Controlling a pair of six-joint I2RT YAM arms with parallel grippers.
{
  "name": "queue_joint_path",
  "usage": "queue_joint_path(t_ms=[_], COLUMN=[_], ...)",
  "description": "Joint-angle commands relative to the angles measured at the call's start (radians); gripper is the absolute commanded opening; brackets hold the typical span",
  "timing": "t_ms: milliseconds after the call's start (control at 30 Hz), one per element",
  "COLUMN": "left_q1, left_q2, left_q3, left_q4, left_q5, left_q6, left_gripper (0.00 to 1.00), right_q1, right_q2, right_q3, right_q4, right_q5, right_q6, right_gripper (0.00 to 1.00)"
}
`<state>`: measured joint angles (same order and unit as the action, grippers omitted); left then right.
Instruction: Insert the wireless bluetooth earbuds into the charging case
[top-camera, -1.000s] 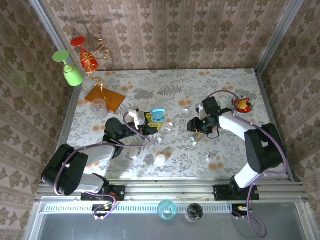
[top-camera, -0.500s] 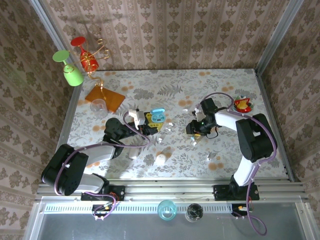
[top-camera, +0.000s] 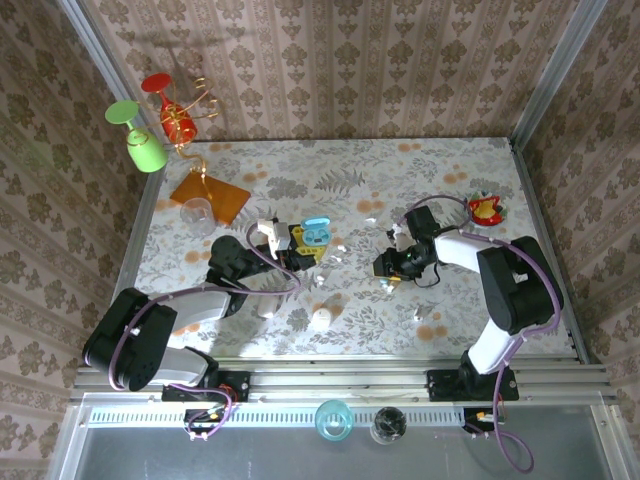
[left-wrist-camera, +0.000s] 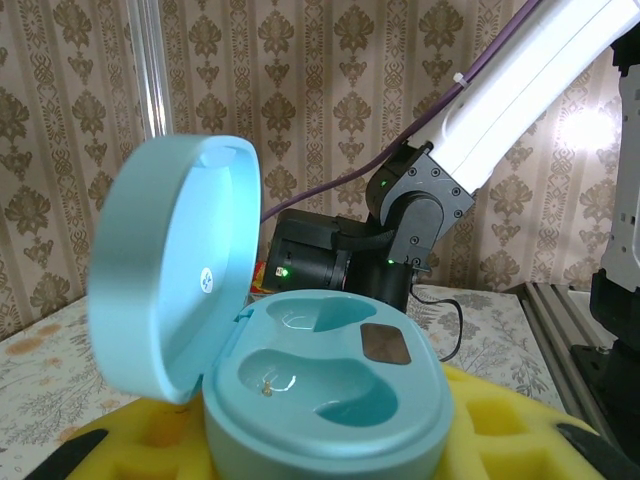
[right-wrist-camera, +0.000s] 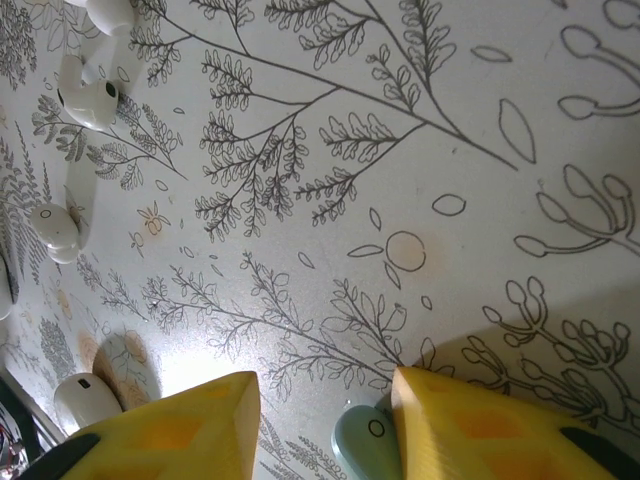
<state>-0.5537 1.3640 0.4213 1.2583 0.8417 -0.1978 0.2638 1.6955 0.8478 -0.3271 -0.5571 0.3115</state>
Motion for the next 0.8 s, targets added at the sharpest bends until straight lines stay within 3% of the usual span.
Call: queue_joint_path(t_ms=[0, 200, 500, 767], left_q1=[0.006, 0.005, 0.001, 0.001], left_q2=[0.001, 0.000, 0.004, 0.006], left_q3=[0.027, 0.025, 0.028, 0.025], left_q4=[0.029, 0.029, 0.030, 0.029], left_q5=[0.025, 0.022, 0.022, 0.022], left_q6=[-0.017, -0.017, -0.015, -0.011], left_gripper=[0.29, 0.29, 0.29, 0.29], right_q1=[0.010, 0.010, 0.010, 0.021], right_q2=[-0.031, -0.053, -0.054, -0.036], right_q3=[-0.034, -0.048, -0.067, -0.061], right_q4=[-0.056, -0.076, -0.039, -0.063], right_q5=[-0.028, -0.031, -0.079, -0.054], right_q6=[0.023, 0.018, 0.041, 0.025], right_gripper=[0.43, 0.42, 0.31, 0.30])
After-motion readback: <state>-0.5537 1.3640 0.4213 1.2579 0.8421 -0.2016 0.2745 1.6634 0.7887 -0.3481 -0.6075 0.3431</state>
